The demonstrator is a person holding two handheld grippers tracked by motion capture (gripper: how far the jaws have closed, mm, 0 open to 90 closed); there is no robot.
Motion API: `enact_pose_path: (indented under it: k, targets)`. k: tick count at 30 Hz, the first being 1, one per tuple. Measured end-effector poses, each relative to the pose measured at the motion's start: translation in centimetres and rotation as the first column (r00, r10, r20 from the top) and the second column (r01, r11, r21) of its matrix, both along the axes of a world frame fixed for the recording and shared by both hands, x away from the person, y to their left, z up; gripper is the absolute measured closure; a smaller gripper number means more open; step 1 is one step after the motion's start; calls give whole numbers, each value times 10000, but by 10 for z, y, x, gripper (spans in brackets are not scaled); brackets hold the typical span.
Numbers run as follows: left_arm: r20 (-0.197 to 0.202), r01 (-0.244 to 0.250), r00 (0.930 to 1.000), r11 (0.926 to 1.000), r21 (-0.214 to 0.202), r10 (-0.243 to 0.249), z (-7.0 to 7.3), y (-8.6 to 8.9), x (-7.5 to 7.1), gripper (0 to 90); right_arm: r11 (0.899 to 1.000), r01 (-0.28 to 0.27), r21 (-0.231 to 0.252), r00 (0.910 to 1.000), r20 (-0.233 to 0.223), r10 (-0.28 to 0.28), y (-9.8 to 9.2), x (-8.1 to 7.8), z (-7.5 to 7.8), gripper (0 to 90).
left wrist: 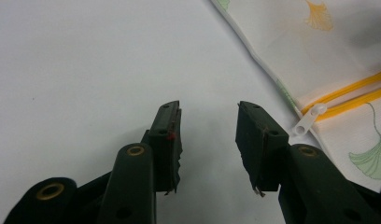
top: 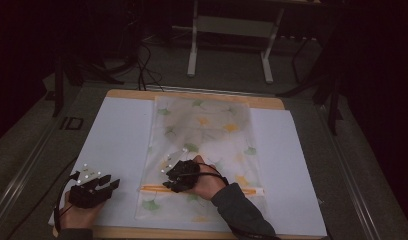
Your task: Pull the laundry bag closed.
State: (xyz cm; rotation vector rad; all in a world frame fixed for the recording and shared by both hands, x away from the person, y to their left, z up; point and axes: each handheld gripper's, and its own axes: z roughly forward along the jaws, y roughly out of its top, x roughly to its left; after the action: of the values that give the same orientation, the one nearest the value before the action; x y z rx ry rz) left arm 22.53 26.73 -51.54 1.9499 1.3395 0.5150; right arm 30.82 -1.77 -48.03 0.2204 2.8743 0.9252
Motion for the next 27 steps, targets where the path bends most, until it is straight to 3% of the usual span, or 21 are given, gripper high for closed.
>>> enact_pose_path:
  k: [8, 15, 21, 27]
  targets:
    - [-5, 7, 10000, 10000, 16, -7, 0, 1, 0, 607, 9998, -183, 113, 9997, -134, 185, 17, -1, -3, 629]
    - [-31, 54, 10000, 10000, 48, -54, 0, 1, 1, 608, 9987, -500, 59, 9985, -199, 502, 34, -2, -8, 726]
    - [-5, 42, 10000, 10000, 52, -42, 0, 1, 2, 608, 9981, -592, 137, 9980, -220, 595, 48, -3, -9, 732]
    - [7, 9, 10000, 10000, 55, -9, 1, 2, 1, 611, 9977, -671, -24, 9976, -173, 671, 62, -5, -12, 792]
